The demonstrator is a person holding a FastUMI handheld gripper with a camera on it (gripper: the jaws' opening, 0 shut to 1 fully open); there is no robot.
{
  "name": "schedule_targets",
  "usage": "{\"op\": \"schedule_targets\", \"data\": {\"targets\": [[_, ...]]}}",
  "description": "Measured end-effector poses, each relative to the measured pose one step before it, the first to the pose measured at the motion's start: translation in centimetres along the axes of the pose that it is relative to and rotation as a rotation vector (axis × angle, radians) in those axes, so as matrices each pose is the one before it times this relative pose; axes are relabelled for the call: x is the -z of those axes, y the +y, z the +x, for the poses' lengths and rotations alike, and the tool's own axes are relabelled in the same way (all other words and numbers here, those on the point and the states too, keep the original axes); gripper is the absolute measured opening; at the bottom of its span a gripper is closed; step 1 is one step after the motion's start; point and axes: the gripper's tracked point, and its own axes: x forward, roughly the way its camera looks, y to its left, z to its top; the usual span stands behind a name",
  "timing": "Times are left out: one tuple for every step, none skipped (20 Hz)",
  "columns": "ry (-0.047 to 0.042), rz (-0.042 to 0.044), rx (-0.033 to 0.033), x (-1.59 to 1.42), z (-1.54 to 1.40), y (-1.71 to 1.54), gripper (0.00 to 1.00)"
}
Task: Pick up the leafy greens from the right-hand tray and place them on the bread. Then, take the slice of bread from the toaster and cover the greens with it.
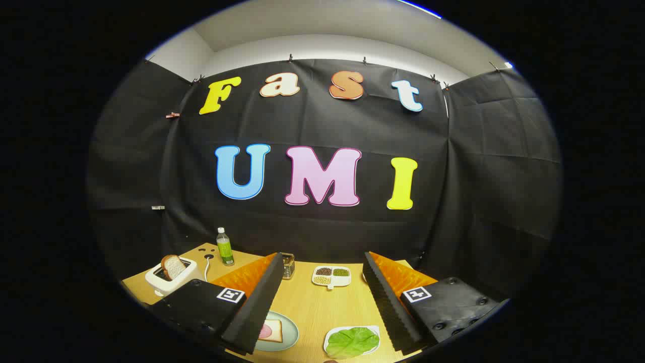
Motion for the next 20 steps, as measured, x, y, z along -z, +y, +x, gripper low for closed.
{"op": "schedule_targets", "data": {"targets": [[0.00103, 0.00122, 0.00282, 0.04, 0.145, -0.13, 0.98], [0.00324, 0.00075, -0.00063, 0.103, 0.12, 0.062, 0.98], [0.00517, -0.00038, -0.0034, 0.226, 0.127, 0.136, 0.98], [0.0069, -0.00063, -0.00408, 0.251, 0.057, 0.099, 0.98], [0.00945, 0.00063, -0.00588, 0.292, 0.105, 0.148, 0.98], [0.00968, 0.00211, -0.00614, 0.292, 0.081, 0.141, 0.98], [0.00772, 0.00258, -0.00747, 0.143, 0.084, 0.268, 0.98], [0.00322, 0.00041, -0.00669, 0.114, 0.086, 0.207, 0.97], [0.00237, -0.00178, -0.00525, 0.072, 0.098, 0.151, 0.98], [0.00685, 0.00005, -0.00371, 0.229, 0.131, 0.119, 0.98], [0.01059, 0.00236, -0.00301, 0.381, 0.128, 0.118, 0.98], [0.01035, 0.00308, -0.00365, 0.294, 0.066, 0.084, 0.98], [0.00903, 0.00248, -0.00251, 0.239, 0.101, 0.124, 0.98], [0.00621, 0.00114, -0.00272, 0.168, 0.058, 0.073, 0.98], [0.00454, -0.00108, -0.00058, 0.169, 0.065, 0.02, 0.98], [0.00328, -0.00313, 0.00136, 0.106, 0.096, -0.088, 0.98], [0.00348, -0.00242, 0.00298, 0.153, 0.13, -0.22, 0.98], [0.00459, 0.00076, 0.00245, 0.215, 0.131, -0.252, 0.98], [0.00597, -0.00052, 0.00684, 0.308, 0.224, -0.389, 0.98], [0.00984, -0.0008, 0.01176, 0.359, 0.235, -0.647, 0.98]]}}
